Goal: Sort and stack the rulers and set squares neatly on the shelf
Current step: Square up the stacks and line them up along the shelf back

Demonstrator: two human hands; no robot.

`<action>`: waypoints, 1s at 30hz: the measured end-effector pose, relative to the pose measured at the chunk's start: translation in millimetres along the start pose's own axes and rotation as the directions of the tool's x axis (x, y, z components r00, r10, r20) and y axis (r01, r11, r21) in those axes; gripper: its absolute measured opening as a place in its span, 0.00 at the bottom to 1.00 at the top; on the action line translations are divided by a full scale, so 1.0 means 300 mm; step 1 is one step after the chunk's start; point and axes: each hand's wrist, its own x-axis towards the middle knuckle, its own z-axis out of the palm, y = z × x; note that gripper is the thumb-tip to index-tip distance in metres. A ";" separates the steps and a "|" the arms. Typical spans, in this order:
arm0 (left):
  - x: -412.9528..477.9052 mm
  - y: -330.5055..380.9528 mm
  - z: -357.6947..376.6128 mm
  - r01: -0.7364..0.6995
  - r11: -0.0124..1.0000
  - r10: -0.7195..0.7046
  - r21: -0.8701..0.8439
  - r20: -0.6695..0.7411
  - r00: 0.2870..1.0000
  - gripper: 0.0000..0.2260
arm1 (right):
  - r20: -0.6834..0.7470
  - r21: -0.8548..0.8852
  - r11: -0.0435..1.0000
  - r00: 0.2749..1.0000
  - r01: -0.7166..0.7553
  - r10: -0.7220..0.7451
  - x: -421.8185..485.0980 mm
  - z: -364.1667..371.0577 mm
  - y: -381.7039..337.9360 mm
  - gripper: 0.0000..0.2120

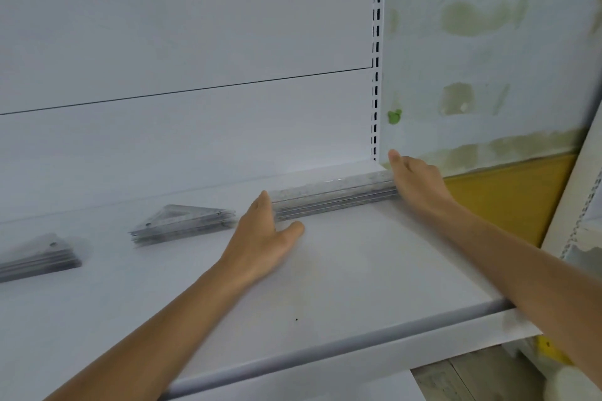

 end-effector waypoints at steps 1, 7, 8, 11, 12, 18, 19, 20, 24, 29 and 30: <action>0.000 -0.001 -0.003 0.009 1.000 -0.009 -0.004 0.006 1.000 0.15 | 0.003 0.011 1.000 1.000 -0.003 0.003 -0.004 -0.001 -0.005 0.26; -0.008 0.004 -0.009 0.046 0.987 -0.029 -0.151 0.119 0.993 0.27 | -0.011 0.046 0.999 1.000 -0.013 0.014 -0.021 -0.009 -0.028 0.33; -0.011 0.008 -0.008 0.056 0.984 -0.034 -0.169 0.129 0.991 0.34 | -0.017 0.059 0.998 1.000 -0.016 0.017 -0.020 -0.007 -0.028 0.33; -0.006 0.008 -0.005 0.089 0.974 -0.061 -0.209 0.135 0.989 0.40 | -0.015 0.103 0.994 0.999 -0.029 0.030 -0.021 -0.001 -0.035 0.33; -0.006 0.012 -0.008 0.101 0.970 -0.072 -0.220 0.135 0.988 0.39 | -0.003 0.113 0.993 0.999 -0.035 0.036 -0.021 0.001 -0.036 0.33; -0.008 0.016 0.000 0.132 0.964 -0.110 -0.233 0.105 0.988 0.40 | 0.030 0.129 0.989 0.997 -0.079 0.076 -0.022 -0.001 -0.045 0.33; -0.006 0.018 0.000 0.143 0.958 -0.121 -0.248 0.102 0.987 0.41 | 0.017 0.130 0.988 0.997 -0.081 0.079 -0.019 0.001 -0.047 0.30; -0.003 0.021 -0.002 0.161 0.950 -0.138 -0.267 0.102 0.985 0.42 | -0.003 0.134 0.987 0.996 -0.089 0.090 -0.016 0.004 -0.046 0.27; -0.001 0.016 -0.030 0.186 0.910 -0.179 -0.372 0.052 0.982 0.21 | -0.047 0.158 0.982 0.992 -0.107 0.116 -0.007 0.004 -0.047 0.25; 0.008 -0.014 -0.033 0.134 0.871 -0.111 -0.472 0.076 0.991 0.14 | -0.066 0.210 0.969 0.987 -0.128 0.144 -0.005 -0.001 -0.044 0.31; 0.011 -0.016 -0.032 0.136 0.868 -0.105 -0.479 0.091 0.990 0.13 | -0.068 0.212 0.968 0.986 -0.132 0.150 -0.005 0.001 -0.046 0.31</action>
